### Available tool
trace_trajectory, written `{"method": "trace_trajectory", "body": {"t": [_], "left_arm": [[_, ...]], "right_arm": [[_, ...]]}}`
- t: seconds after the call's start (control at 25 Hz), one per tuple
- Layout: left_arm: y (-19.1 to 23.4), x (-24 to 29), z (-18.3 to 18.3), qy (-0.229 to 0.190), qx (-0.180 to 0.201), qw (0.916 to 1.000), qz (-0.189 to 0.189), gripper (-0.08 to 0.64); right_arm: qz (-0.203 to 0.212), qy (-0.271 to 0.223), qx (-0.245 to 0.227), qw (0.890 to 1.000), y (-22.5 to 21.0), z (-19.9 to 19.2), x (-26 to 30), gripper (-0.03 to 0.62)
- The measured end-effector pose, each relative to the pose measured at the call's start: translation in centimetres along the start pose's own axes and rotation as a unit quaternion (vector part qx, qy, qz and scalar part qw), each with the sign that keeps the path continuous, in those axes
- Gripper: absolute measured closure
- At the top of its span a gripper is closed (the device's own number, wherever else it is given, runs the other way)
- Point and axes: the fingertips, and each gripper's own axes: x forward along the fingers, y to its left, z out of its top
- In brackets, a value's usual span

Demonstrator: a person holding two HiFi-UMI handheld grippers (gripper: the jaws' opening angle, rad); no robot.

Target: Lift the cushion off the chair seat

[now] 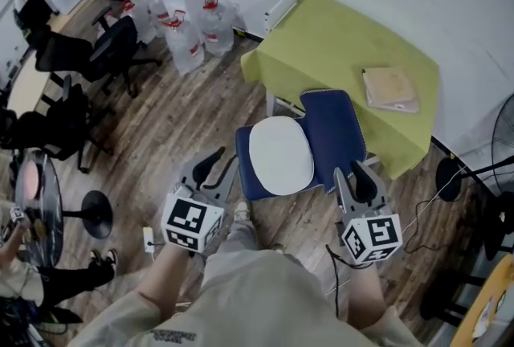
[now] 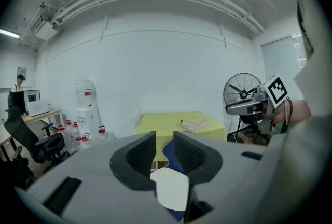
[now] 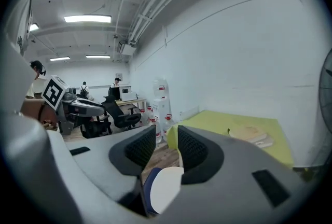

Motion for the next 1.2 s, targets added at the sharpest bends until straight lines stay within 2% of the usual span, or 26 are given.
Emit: {"method": "trace_trajectory", "body": {"t": [0.32, 0.56, 0.72, 0.96, 1.08, 1.2], "left_arm": [[7.7, 7.5, -5.0, 0.062, 0.0, 0.9966, -0.054, 0.463], [12.6, 13.5, -10.0, 0.107, -0.028, 0.9909, -0.077, 0.459], [14.9, 16.3, -13.7, 0.132, -0.051, 0.9854, -0.094, 0.457], [15.9, 20.6, -19.3, 0.178, -0.079, 0.9746, -0.111, 0.457], [15.2, 23.3, -22.9, 0.206, -0.089, 0.9682, -0.112, 0.457], [14.3, 26.3, -26.8, 0.233, -0.105, 0.9608, -0.107, 0.457]], "right_arm": [[-0.035, 0.058, 0.037, 0.997, 0.2, -2.9, 10.2, 0.442], [-0.055, 0.108, 0.052, 0.991, -0.9, -6.2, 17.6, 0.442], [-0.067, 0.15, 0.059, 0.985, -1.6, -10.6, 21.3, 0.44], [-0.072, 0.205, 0.081, 0.973, -3.8, -17.2, 25.6, 0.439], [-0.053, 0.228, 0.111, 0.966, -5.3, -21.0, 27.8, 0.408], [-0.041, 0.243, 0.125, 0.961, -7.5, -24.9, 30.1, 0.408]]}}
